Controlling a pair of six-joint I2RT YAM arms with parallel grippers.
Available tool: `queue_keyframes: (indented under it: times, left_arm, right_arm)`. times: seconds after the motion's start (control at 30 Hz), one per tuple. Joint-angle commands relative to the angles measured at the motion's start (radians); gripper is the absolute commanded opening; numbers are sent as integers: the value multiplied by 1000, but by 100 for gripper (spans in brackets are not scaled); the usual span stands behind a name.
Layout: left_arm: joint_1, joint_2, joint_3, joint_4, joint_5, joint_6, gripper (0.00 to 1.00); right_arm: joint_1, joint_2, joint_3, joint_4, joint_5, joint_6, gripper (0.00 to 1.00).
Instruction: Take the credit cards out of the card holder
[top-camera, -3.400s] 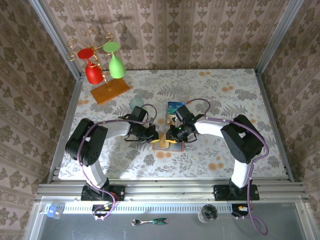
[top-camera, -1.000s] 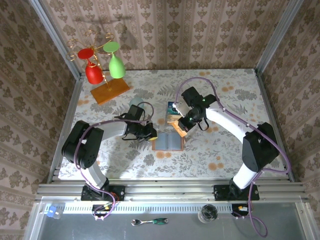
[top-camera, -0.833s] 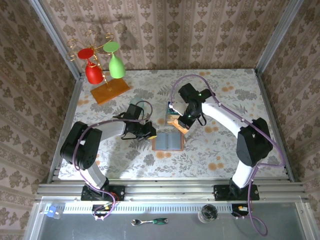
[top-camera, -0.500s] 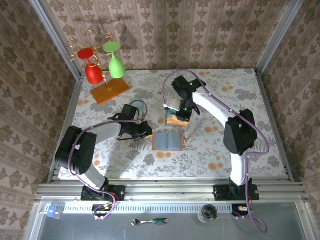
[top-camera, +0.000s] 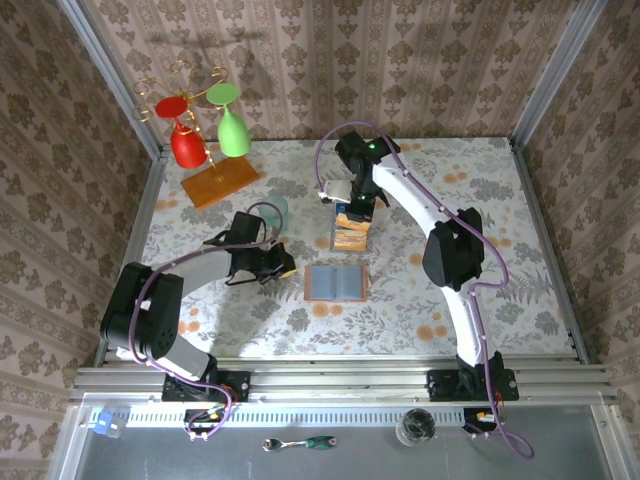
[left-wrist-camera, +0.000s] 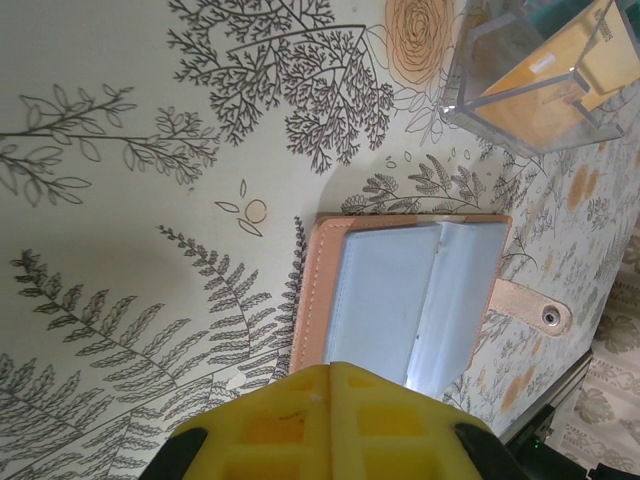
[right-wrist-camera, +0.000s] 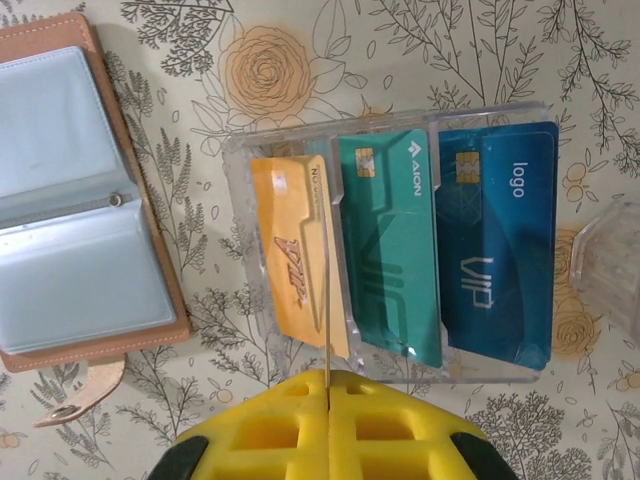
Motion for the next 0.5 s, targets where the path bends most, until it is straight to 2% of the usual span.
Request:
queue_keyframes:
  times: [0.0,0.2,0.47]
  left_arm:
    - [13,-32,-16,-23,-9,-6,7]
    - [21,-64,-40,-33,-20,-11,7]
    - [37,-113,-57,-79,-47,11,10]
  right_arm:
    - [-6,38,39,-74,7,-38,0]
    - [-13,64,33,-62,9,-38,1]
    - [-15,59,11,-15,7,-13,12]
